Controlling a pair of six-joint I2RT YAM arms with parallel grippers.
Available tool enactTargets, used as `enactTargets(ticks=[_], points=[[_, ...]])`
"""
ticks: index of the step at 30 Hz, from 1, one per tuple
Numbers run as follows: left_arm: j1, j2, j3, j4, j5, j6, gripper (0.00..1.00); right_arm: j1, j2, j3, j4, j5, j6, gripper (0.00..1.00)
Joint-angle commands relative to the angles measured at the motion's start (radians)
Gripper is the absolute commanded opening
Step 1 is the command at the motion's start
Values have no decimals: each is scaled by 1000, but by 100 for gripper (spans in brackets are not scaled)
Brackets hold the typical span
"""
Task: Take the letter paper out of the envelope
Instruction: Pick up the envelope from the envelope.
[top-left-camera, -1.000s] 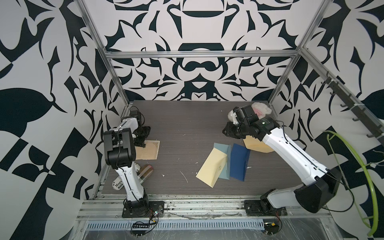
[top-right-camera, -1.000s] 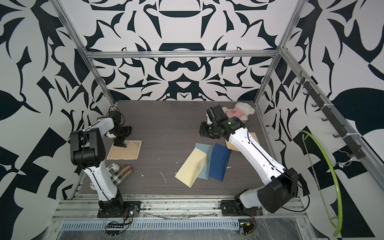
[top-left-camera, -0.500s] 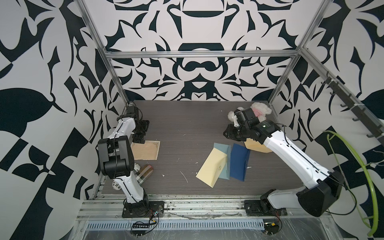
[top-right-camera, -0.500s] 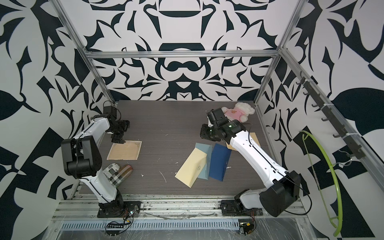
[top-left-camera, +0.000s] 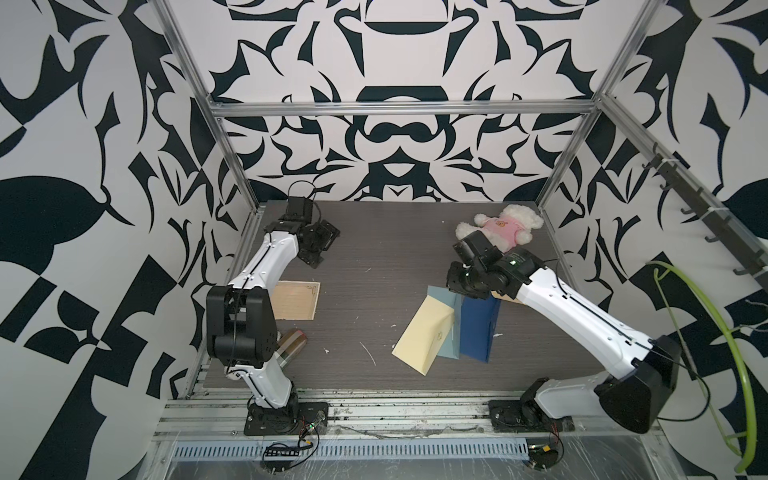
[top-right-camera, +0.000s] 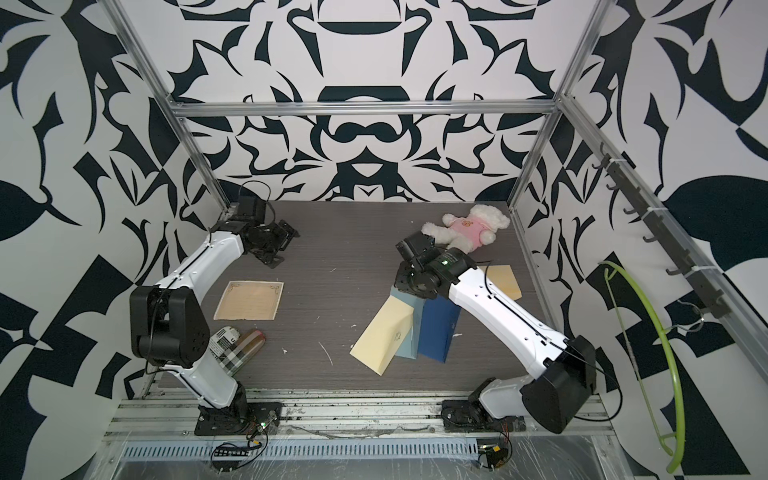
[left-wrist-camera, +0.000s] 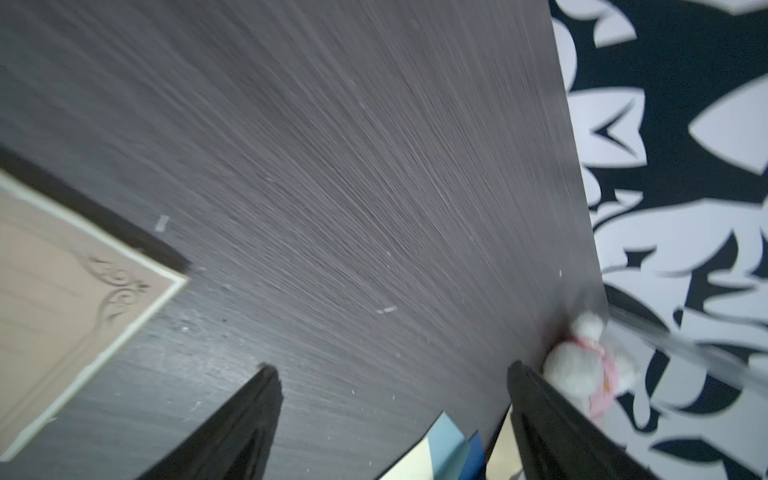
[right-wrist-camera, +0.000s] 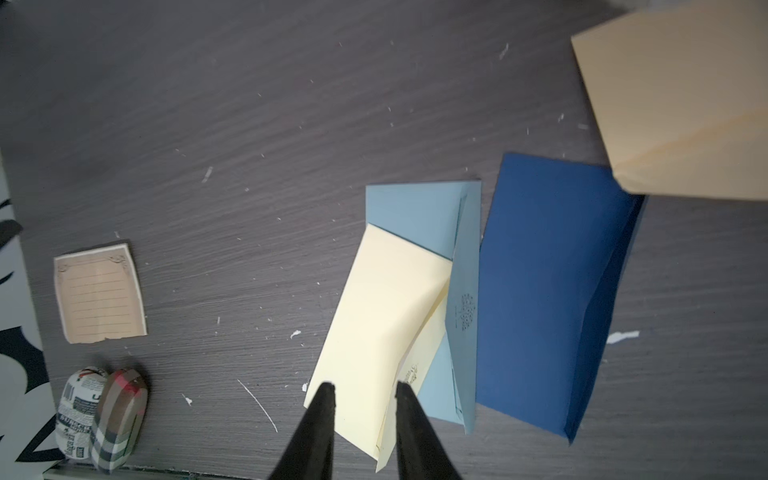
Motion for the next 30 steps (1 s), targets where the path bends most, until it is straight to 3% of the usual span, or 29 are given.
enactTargets(ticks=[1,5,9,19,30], points=[[-89,-42,-41,25,96,156,88,46,14,-46,-30,40,145,31],[-182,-86,-131,53,152,224,86,90,53,-92,5,24,208,42],[-255,-163,-269,124,207,232,78,106,116,-145,74,-37,252,47],[-450,-274,-484,214,243,222,72,113,206,-228,174,-83,309,45],[-549,-234,-549,259,219,191,69,114,260,-241,168,-124,312,38]])
